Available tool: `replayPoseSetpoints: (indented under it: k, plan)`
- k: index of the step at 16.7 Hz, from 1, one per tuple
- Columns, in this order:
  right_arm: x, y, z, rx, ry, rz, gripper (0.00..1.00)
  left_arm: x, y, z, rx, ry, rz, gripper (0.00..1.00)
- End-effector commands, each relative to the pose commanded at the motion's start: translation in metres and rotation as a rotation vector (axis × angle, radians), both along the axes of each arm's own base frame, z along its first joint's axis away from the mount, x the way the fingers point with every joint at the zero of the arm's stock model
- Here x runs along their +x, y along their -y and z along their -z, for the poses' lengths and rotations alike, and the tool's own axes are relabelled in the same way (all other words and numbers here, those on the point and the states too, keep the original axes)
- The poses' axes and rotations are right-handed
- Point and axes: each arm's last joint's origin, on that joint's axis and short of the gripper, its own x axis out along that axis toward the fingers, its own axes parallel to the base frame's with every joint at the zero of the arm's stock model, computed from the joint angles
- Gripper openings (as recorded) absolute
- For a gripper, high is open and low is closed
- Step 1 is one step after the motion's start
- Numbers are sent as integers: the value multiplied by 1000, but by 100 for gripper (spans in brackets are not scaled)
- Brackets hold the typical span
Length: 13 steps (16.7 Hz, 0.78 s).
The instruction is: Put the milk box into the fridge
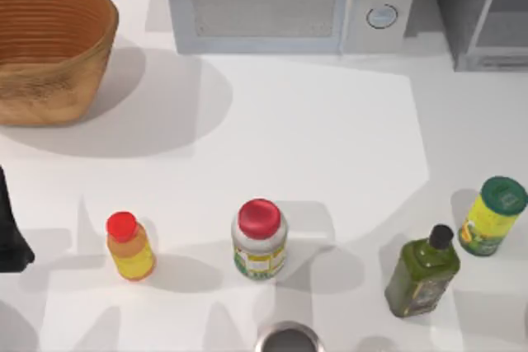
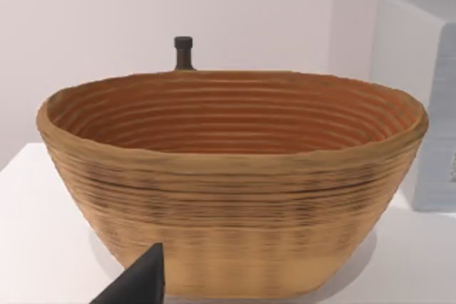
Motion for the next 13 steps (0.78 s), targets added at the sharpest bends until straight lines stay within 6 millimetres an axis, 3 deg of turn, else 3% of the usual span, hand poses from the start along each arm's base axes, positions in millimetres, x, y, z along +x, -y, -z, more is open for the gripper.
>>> replayPoseSetpoints:
  k: [5,13]
  plan:
    - [2,-1,1,1,-7,1,0,0,0,0,0,0,0,100]
    - [2,-1,1,1,-7,1,60,0,0,0,0,0,0,100]
